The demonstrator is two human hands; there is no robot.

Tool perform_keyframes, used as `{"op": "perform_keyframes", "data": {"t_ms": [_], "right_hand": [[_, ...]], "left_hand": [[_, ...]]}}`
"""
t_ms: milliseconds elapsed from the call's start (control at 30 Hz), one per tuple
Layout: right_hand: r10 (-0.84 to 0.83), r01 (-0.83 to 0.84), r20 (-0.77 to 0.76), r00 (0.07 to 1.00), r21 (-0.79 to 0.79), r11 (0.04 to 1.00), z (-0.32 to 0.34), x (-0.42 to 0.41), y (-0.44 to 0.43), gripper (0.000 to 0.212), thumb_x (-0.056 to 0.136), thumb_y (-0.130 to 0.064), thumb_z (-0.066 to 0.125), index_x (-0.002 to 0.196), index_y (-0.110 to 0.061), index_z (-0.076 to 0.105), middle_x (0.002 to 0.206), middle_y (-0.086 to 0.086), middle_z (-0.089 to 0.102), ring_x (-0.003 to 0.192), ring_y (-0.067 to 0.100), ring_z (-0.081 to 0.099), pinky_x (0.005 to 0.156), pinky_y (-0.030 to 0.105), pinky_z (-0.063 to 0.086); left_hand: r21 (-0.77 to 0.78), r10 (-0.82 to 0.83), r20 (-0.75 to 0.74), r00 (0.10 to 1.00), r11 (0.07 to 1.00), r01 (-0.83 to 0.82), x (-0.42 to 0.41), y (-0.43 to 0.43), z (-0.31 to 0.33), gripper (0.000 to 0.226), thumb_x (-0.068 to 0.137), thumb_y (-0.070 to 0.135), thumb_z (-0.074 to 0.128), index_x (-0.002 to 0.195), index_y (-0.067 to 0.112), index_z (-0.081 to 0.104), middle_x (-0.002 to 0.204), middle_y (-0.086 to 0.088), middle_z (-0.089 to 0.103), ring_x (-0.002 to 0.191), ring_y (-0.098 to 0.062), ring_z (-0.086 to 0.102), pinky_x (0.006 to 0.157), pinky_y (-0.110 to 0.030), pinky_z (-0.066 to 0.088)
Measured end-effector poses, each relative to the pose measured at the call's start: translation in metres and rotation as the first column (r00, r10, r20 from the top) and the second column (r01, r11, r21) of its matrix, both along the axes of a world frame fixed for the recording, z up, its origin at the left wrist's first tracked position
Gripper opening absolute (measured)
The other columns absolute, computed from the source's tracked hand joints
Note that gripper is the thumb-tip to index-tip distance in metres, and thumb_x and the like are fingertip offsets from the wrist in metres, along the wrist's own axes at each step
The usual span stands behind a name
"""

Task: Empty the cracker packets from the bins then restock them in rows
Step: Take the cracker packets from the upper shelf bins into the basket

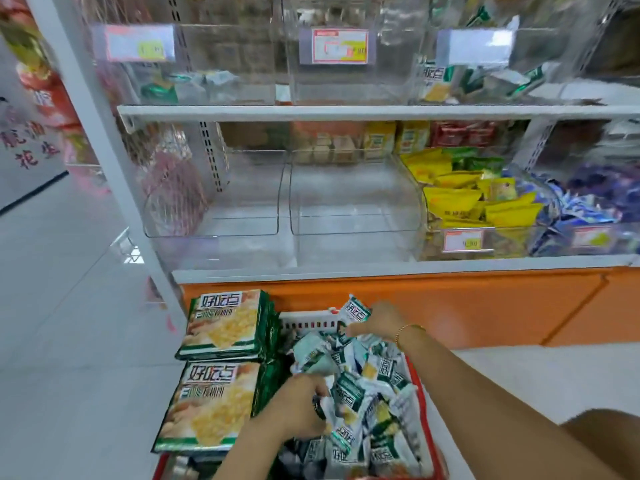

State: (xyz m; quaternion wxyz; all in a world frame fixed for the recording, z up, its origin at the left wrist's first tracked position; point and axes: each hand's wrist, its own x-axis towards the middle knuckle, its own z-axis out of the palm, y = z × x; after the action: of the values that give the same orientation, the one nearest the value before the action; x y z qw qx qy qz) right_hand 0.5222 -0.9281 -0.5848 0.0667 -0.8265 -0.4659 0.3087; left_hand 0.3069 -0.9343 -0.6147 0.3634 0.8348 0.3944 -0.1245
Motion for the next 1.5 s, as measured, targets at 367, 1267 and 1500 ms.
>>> {"op": "perform_keyframes", "data": {"t_ms": [367, 1267, 1500], "right_hand": [[0.198, -0.21, 0.086, 0.976, 0.175, 0.962, 0.05, -0.014, 0.031, 0.029, 0.084, -0.031, 0.07, 0.098, -0.006, 0.069, 0.108, 0.012, 0.069, 0.102, 0.026, 0.062, 0.087, 0.032, 0.05], [0.217, -0.743, 0.768, 0.603, 0.442, 0.503, 0.423, -0.023, 0.226, 0.025, 0.09, -0.043, 0.059, 0.091, -0.02, 0.07, 0.082, -0.005, 0.063, 0.073, 0.003, 0.053, 0.057, 0.018, 0.037], [0.251, -0.759, 0.762, 0.597, 0.435, 0.484, 0.425, -0.021, 0.225, 0.023, 0.088, -0.044, 0.058, 0.084, -0.023, 0.066, 0.079, -0.006, 0.062, 0.073, 0.003, 0.053, 0.056, 0.017, 0.034]], "left_hand": [[0.083, 0.099, 0.16, 0.982, 0.99, -0.114, 0.0, 0.034, 0.056, 0.016, 0.086, 0.007, 0.064, 0.099, 0.015, 0.068, 0.105, 0.004, 0.063, 0.094, -0.006, 0.058, 0.077, -0.02, 0.044], [0.425, 0.317, -0.267, 0.91, 0.886, -0.184, -0.026, 0.351, 0.439, 0.019, 0.1, 0.012, 0.044, 0.106, 0.0, 0.057, 0.097, -0.01, 0.065, 0.08, -0.018, 0.065, 0.069, -0.026, 0.056], [0.474, 0.294, -0.43, 0.854, 0.878, -0.064, 0.012, 0.367, 0.429, 0.055, 0.091, 0.022, 0.062, 0.136, -0.005, 0.043, 0.143, -0.016, 0.044, 0.125, -0.032, 0.049, 0.108, -0.041, 0.039]]}}
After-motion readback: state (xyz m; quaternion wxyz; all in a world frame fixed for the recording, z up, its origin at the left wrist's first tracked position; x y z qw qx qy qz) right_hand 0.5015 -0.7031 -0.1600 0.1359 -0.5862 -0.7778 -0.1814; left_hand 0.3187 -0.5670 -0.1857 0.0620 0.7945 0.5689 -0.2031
